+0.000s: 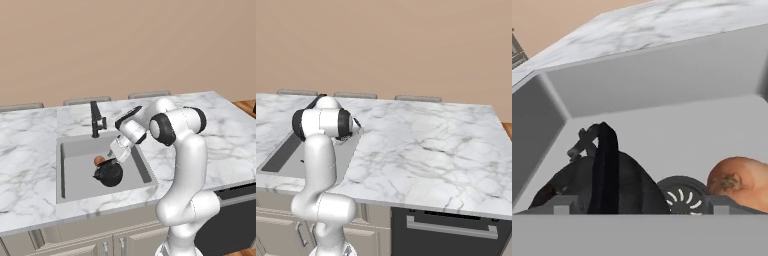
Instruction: Open the cabinet, pick the kettle from the cabinet, and place it in the sink.
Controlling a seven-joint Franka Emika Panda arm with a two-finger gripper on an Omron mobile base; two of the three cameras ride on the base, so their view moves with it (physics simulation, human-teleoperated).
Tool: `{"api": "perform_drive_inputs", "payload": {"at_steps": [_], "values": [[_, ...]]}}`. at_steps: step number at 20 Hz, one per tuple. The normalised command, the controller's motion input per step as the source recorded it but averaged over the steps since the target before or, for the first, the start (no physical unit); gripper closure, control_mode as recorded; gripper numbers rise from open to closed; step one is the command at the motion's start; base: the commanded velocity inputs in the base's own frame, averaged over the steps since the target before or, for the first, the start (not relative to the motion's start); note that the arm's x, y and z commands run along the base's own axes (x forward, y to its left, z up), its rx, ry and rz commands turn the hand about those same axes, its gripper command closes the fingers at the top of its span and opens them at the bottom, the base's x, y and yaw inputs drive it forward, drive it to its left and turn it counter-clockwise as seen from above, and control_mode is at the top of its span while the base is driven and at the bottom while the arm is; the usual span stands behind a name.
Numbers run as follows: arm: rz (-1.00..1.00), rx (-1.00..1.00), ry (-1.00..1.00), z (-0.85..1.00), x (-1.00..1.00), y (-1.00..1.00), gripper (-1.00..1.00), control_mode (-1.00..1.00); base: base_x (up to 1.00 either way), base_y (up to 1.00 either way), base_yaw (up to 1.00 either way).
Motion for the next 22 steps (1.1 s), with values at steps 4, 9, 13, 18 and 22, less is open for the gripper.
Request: {"api": "perform_drive_inputs", "payload": {"at_steps": [4,9,13,18,22], "values": [[0.0,0.0,0.01,0.0,0.0,-0.14,-1.0,-1.0,0.0,0.0,0.0],[0.0,0.0,0.03,0.0,0.0,-0.14,-1.0,-1.0,0.0,0.0,0.0],[0.0,0.0,0.0,0.08,-0.05,-0.06,-1.0,-1.0,0.0,0.0,0.0],[0.0,0.0,0.0,0.26,-0.17,-0.04,-1.0,-1.0,0.0,0.0,0.0],[-0.05,0.0,0.01,0.3,-0.21,0.0,-1.0,-1.0,0.0,0.0,0.0]]}}
